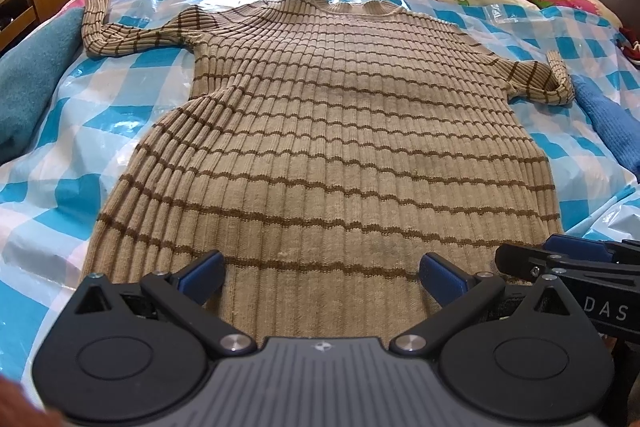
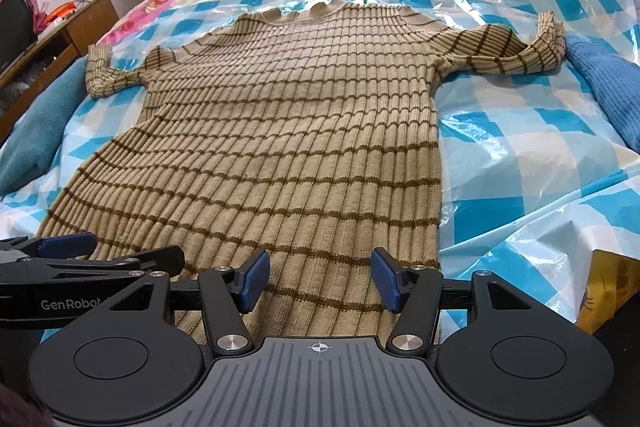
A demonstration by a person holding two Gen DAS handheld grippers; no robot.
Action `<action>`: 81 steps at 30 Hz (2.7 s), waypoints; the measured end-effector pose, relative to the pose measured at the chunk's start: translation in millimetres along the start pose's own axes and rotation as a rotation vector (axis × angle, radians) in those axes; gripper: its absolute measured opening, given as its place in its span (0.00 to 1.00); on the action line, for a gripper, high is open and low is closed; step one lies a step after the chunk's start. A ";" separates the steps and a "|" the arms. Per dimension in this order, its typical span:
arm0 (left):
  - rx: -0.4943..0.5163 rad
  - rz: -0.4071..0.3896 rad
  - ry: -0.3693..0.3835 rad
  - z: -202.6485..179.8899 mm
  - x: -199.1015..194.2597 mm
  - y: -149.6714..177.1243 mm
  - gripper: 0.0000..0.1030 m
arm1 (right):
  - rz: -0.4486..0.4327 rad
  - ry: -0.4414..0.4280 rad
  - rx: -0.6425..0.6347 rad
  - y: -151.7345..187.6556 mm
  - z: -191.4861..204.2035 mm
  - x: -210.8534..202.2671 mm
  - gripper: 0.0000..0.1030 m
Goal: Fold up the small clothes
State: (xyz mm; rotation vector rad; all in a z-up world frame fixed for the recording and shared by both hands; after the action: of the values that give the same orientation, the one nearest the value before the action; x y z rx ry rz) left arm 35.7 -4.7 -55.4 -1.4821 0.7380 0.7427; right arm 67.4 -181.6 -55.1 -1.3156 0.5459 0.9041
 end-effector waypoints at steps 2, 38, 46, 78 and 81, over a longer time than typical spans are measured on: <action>0.003 -0.011 -0.001 -1.3 -2.2 -2.0 1.00 | -0.008 -0.002 0.003 -0.7 -0.6 -1.5 0.56; 0.096 -0.113 0.053 -44.4 -21.1 -64.3 1.00 | -0.118 -0.012 0.100 -41.5 -34.8 -30.4 0.58; 0.091 -0.091 0.068 -55.5 9.1 -86.6 1.00 | -0.116 0.010 0.134 -70.0 -55.7 -12.5 0.58; 0.061 -0.018 0.057 -57.8 67.7 -116.2 1.00 | -0.064 0.022 0.134 -101.0 -71.4 37.2 0.58; 0.080 -0.024 0.077 -70.3 69.8 -123.5 1.00 | -0.076 0.036 0.140 -106.7 -80.5 35.5 0.58</action>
State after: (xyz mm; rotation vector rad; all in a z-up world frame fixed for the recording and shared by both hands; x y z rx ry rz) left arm 178.1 -71.5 -37.2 -1.4512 0.7984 0.6338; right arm 185.8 -250.7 -37.6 -1.2196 0.5739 0.7673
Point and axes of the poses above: each gripper's, at about its wrist camera, not at the fingertips, and x roughly the way its jaws point, z to its left, y to its underside, the point moved 6 cm from there along x, roughly the way its jaws point, and after that the axes turned 5 degrees about x, right-handed, at the moved point
